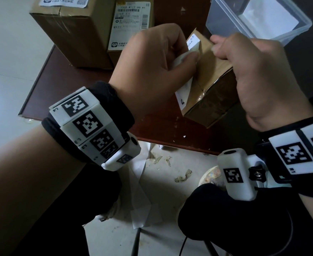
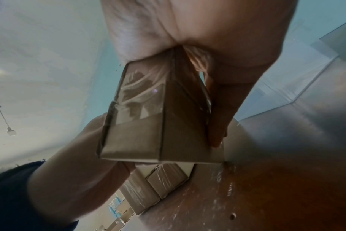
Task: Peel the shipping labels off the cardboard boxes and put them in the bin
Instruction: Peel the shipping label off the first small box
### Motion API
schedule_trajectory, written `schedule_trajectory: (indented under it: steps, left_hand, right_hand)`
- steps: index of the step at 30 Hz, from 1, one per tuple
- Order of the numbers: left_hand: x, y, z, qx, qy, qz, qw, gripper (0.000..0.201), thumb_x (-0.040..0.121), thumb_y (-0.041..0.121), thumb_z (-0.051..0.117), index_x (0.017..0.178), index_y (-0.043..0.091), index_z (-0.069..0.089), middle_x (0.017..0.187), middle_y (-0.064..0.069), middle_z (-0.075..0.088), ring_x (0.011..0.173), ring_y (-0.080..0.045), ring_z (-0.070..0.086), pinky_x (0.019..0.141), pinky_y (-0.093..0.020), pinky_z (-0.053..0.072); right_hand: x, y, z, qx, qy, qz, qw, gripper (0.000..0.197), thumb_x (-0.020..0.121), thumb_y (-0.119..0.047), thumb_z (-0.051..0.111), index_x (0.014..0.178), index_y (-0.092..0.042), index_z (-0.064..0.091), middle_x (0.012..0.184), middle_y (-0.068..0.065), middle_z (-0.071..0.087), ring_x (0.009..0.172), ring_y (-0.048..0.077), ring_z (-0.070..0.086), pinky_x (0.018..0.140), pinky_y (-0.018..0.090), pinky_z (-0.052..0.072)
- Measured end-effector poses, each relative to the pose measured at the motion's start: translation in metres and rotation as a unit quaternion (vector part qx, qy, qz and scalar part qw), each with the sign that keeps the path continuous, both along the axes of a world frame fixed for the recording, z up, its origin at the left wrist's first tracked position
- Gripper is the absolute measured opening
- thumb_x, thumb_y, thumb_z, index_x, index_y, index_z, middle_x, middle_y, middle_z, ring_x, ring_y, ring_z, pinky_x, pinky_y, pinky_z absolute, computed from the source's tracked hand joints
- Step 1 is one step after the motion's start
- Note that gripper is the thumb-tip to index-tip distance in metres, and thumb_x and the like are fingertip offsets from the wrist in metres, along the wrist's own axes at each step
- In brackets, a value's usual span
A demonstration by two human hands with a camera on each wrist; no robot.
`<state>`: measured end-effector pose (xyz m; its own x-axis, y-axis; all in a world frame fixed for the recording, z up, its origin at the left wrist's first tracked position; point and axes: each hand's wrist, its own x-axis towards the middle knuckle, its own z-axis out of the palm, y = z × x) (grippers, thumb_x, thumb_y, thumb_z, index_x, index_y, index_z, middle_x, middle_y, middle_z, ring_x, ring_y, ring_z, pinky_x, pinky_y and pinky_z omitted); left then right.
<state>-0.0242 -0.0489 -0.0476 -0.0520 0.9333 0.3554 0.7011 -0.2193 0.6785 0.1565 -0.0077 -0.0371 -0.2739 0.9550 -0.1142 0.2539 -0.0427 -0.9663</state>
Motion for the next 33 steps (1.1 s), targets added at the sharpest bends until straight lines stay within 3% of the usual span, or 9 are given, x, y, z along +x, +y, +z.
schedule_trajectory:
  steps: [4,8,14,22,30,33]
  left_hand:
    - [-0.0005,0.0003,0.0010,0.006,-0.001,-0.002,1.000,0.029,0.095,0.031,0.064,0.085,0.004,0.068,0.069,-0.008,0.070,0.062,-0.018,0.065,0.058,-0.042,0.048]
    - [-0.0009,-0.0004,0.0018,0.003,0.005,-0.005,1.000,0.029,0.095,0.031,0.064,0.086,0.004,0.068,0.069,-0.008,0.070,0.061,-0.018,0.065,0.059,-0.041,0.049]
    - [-0.0013,-0.0003,0.0023,0.001,0.004,-0.008,1.000,0.028,0.096,0.030,0.064,0.087,0.005,0.068,0.068,-0.007,0.069,0.061,-0.017,0.064,0.057,-0.037,0.048]
    - [-0.0015,-0.0002,0.0016,0.001,0.002,-0.002,1.000,0.030,0.096,0.033,0.063,0.088,0.005,0.069,0.070,-0.008,0.070,0.063,-0.019,0.067,0.059,-0.041,0.050]
    - [-0.0023,-0.0001,0.0030,-0.006,-0.006,0.005,1.000,0.029,0.095,0.033,0.064,0.086,0.005,0.069,0.068,-0.006,0.070,0.062,-0.018,0.066,0.059,-0.038,0.050]
    - [-0.0036,0.0013,0.0035,-0.005,-0.008,0.006,1.000,0.029,0.095,0.033,0.065,0.085,0.006,0.069,0.068,-0.004,0.070,0.064,-0.017,0.066,0.058,-0.032,0.050]
  right_hand:
    - [-0.0005,0.0019,0.0008,0.009,-0.018,-0.014,1.000,0.051,0.103,-0.027,0.058,0.126,0.018,0.053,0.126,0.042,0.048,0.111,0.051,0.047,0.064,0.027,0.043]
    - [-0.0008,0.0014,0.0016,-0.002,-0.019,-0.009,1.000,0.055,0.100,-0.031,0.057,0.123,0.019,0.051,0.125,0.046,0.048,0.112,0.057,0.048,0.074,0.040,0.043]
    - [-0.0009,0.0022,0.0034,0.006,-0.033,-0.014,0.999,0.051,0.104,-0.029,0.056,0.125,0.018,0.055,0.128,0.043,0.049,0.110,0.050,0.049,0.071,0.031,0.043]
    - [0.0000,0.0017,0.0053,-0.030,-0.008,-0.028,0.999,0.052,0.103,-0.030,0.055,0.128,0.016,0.054,0.130,0.039,0.052,0.109,0.047,0.055,0.074,0.039,0.045]
    - [-0.0016,0.0016,0.0056,-0.054,0.014,-0.016,0.998,0.069,0.088,-0.042,0.057,0.128,0.015,0.051,0.129,0.043,0.048,0.111,0.055,0.053,0.074,0.044,0.045]
    - [-0.0017,0.0022,0.0065,-0.053,0.013,-0.018,0.998,0.071,0.086,-0.043,0.057,0.127,0.014,0.052,0.128,0.042,0.050,0.111,0.053,0.055,0.074,0.044,0.047]
